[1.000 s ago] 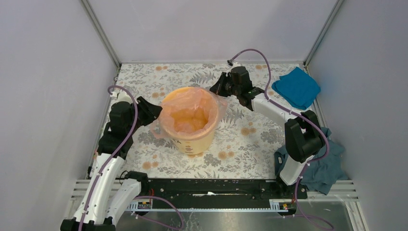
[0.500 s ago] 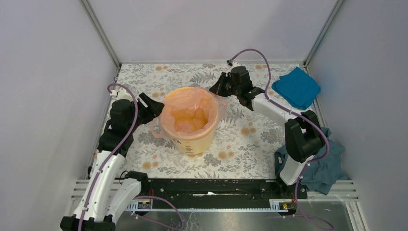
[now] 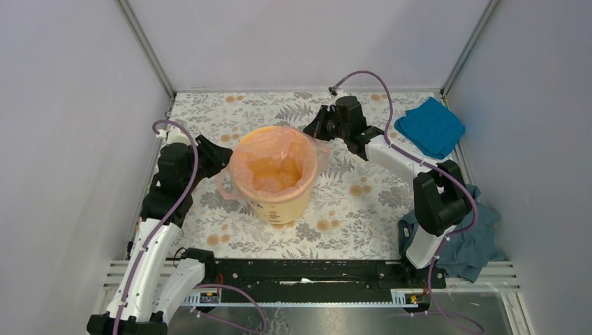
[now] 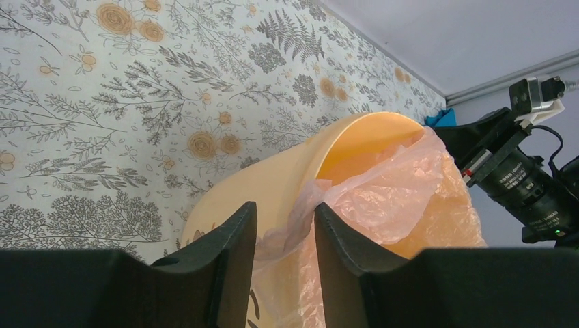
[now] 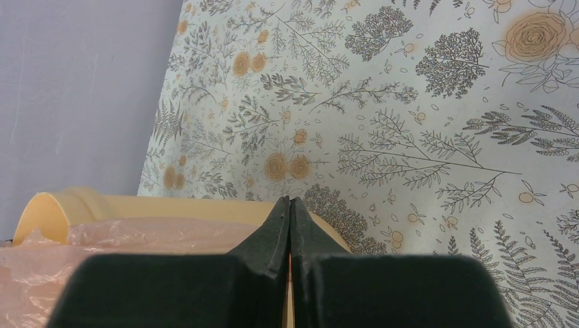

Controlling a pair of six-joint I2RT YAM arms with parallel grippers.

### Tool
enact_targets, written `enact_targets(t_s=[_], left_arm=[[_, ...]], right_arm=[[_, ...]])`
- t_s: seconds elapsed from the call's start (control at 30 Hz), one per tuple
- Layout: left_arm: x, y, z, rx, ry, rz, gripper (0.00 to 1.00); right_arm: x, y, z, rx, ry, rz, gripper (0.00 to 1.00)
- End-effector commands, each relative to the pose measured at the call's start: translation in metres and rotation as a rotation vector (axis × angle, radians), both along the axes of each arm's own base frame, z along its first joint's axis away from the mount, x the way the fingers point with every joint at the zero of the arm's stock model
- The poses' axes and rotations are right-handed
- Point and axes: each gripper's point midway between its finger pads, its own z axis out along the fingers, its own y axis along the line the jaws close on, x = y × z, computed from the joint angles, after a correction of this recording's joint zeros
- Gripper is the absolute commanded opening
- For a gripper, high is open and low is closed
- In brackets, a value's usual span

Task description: Put the trash bags into the trash bin

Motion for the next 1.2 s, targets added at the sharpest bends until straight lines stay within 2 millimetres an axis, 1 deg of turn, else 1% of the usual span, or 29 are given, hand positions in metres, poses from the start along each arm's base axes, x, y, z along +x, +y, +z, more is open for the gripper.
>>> enact_targets(t_s=[0.0,0.17,0.23,0.37,0.47,0.57,0.7,0.8,0.87,0.93,0.97,1.03,1.17], left_arm=[[0.012,0.010,0.027,0.014,-0.092,0.054,0.39],[0.025,0.011,0.022,0.033,-0.091,0.064,0.28],[0.032,0.015,0.021,0.041,-0.091,0.091,0.26],[0.041,0.015,0.019,0.021,-0.091,0.111,0.21],[0.044,0.014,0.012,-0.004,-0.074,0.121,0.16],[0.046,0.013,-0.007,-0.011,-0.023,0.129,0.10],[0.043,0.009,-0.040,-0.022,0.070,0.119,0.01],[0.037,0.011,-0.065,-0.011,0.132,0.126,0.00],[0.033,0.012,-0.075,-0.004,0.157,0.131,0.00],[0.030,0.013,-0.081,0.001,0.177,0.129,0.00],[0.028,0.012,-0.083,0.003,0.184,0.124,0.00],[0.028,0.010,-0.076,0.006,0.174,0.105,0.00],[0.032,0.003,-0.044,0.009,0.117,0.051,0.00]], right_arm=[[0.004,0.001,0.045,0.051,-0.113,0.014,0.00],[0.005,0.005,0.045,0.061,-0.105,0.029,0.00],[0.005,0.006,0.046,0.065,-0.106,0.033,0.00],[0.004,0.007,0.050,0.071,-0.112,0.039,0.00],[0.004,0.009,0.054,0.079,-0.116,0.047,0.00],[0.005,0.010,0.059,0.086,-0.123,0.050,0.00],[0.010,0.014,0.067,0.097,-0.132,0.053,0.00],[0.016,0.017,0.068,0.115,-0.126,0.041,0.00],[0.021,0.017,0.060,0.115,-0.105,0.020,0.00],[0.024,0.015,0.047,0.104,-0.081,0.006,0.00],[0.024,0.013,0.038,0.096,-0.064,-0.001,0.00],[0.021,0.007,0.020,0.082,-0.038,-0.015,0.00],[0.010,-0.009,-0.013,0.041,0.009,-0.047,0.00]])
